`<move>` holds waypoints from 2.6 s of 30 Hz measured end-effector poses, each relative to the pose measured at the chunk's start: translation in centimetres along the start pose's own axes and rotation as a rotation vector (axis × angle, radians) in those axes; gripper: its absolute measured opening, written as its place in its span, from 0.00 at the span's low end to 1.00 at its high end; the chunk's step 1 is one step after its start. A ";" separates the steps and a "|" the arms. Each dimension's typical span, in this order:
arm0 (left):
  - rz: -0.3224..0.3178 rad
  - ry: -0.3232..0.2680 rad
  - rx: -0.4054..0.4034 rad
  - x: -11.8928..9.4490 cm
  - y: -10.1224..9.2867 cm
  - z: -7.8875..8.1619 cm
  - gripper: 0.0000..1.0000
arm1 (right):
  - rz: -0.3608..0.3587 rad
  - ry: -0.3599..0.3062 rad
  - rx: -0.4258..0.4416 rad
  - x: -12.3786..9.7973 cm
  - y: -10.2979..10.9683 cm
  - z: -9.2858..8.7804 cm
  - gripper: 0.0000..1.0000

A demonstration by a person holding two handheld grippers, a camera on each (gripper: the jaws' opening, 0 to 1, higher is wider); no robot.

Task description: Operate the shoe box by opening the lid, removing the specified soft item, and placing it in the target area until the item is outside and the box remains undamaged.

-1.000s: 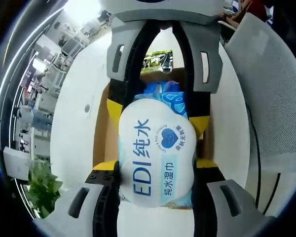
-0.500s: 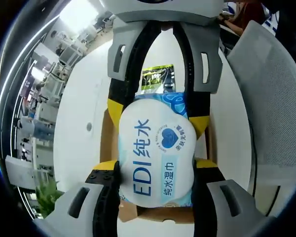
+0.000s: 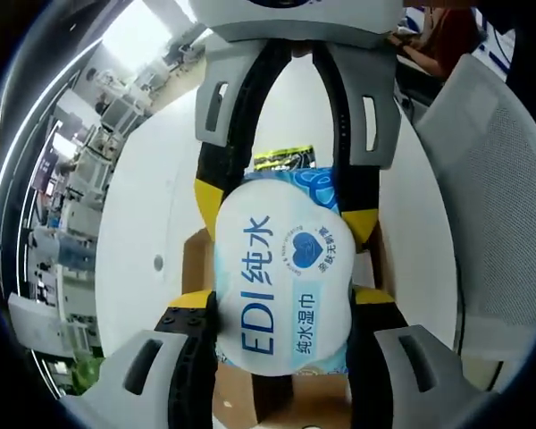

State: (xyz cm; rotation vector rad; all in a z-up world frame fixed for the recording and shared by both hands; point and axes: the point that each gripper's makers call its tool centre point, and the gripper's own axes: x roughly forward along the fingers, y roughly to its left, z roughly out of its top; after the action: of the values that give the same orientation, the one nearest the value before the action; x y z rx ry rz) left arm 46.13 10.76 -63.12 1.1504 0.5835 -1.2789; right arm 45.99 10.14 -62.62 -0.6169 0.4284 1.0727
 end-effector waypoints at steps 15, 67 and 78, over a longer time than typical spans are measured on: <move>-0.031 -0.036 0.027 3.3 0.4 5.3 0.57 | -0.025 0.040 0.029 -3.9 -1.5 -4.4 0.45; -0.102 -0.079 -0.033 15.0 0.9 7.8 0.58 | 0.044 0.133 0.045 -2.7 -4.0 -15.3 0.46; -0.120 -0.055 -0.030 16.8 0.6 7.1 0.58 | 0.052 0.139 0.053 -1.6 -3.9 -16.7 0.46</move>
State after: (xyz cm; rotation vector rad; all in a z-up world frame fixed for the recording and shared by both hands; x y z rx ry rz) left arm 49.29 -2.90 -74.86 1.0657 0.6362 -1.3952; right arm 48.37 -3.18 -73.35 -0.6384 0.5951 1.0683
